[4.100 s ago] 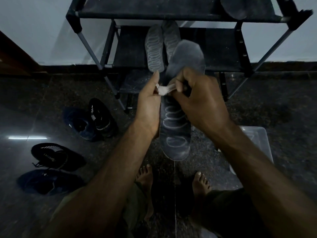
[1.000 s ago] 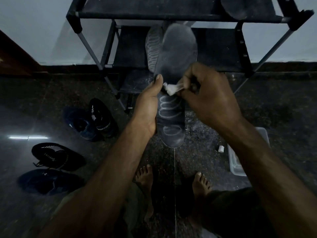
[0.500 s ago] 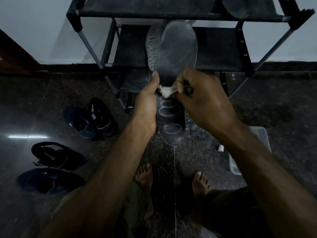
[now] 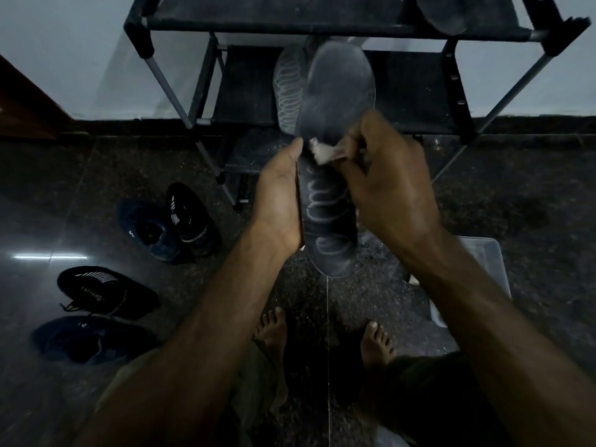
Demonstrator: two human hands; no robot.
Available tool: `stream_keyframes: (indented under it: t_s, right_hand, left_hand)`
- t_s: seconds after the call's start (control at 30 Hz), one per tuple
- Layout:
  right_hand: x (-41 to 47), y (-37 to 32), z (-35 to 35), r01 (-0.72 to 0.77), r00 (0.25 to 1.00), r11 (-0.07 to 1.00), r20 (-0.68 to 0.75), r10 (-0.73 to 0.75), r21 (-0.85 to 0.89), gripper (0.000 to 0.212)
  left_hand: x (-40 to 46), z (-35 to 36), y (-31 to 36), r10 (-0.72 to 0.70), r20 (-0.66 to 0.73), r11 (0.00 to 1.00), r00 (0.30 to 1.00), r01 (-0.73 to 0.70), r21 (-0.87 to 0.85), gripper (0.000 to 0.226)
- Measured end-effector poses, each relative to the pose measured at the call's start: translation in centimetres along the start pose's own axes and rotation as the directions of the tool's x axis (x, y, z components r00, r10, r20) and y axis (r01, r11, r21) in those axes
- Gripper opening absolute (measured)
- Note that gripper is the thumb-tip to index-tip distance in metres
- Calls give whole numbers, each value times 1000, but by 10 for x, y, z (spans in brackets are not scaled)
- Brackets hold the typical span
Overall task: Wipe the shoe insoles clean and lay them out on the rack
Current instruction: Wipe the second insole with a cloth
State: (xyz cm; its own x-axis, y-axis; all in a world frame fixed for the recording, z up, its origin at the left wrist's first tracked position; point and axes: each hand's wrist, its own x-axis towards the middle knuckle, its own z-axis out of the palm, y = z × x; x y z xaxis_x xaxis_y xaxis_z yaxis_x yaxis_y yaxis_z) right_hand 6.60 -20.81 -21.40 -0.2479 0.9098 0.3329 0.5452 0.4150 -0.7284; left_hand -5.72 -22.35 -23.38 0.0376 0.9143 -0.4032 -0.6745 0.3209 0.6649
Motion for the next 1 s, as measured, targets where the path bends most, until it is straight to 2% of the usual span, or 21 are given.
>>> stream_keyframes:
  t_s: [0.1,0.27,0.33,0.5,0.6,0.77,0.9,1.0]
  right_hand:
    - [1,4,-4,-59,996,997,-62,61,47,22]
    - [-6,-13,5,-39,992,996,120,29,85,25]
    - [-6,-14,7,-42,991,995,129,30,91,25]
    - [-3,-4,7,-51,996,998,-69,53,20,16]
    - [-4,0,11,-21,994,998,-106,16,-55,9]
    - [-4,1,12,84,994,988,-53,-91,-131,23]
    - [-2,2,9,98,995,980,-16,-102,-172,21]
    - [-4,-1,7,93,993,990,75,-86,-103,17]
  left_hand:
    - [0,1,-1,2,-15,1000,1000,-1,9,41]
    - [0,2,1,-49,21,993,999,51,-109,55]
    - [-1,1,1,-75,14,990,997,76,-115,55]
    - [1,2,0,-60,21,996,998,61,-70,41]
    - [0,3,2,-48,30,996,998,50,-68,43]
    - [-2,4,6,-39,37,994,999,42,-99,43]
    - [-2,4,5,-35,25,995,999,37,-91,42]
    - [-1,1,4,-25,6,997,1000,25,-71,41]
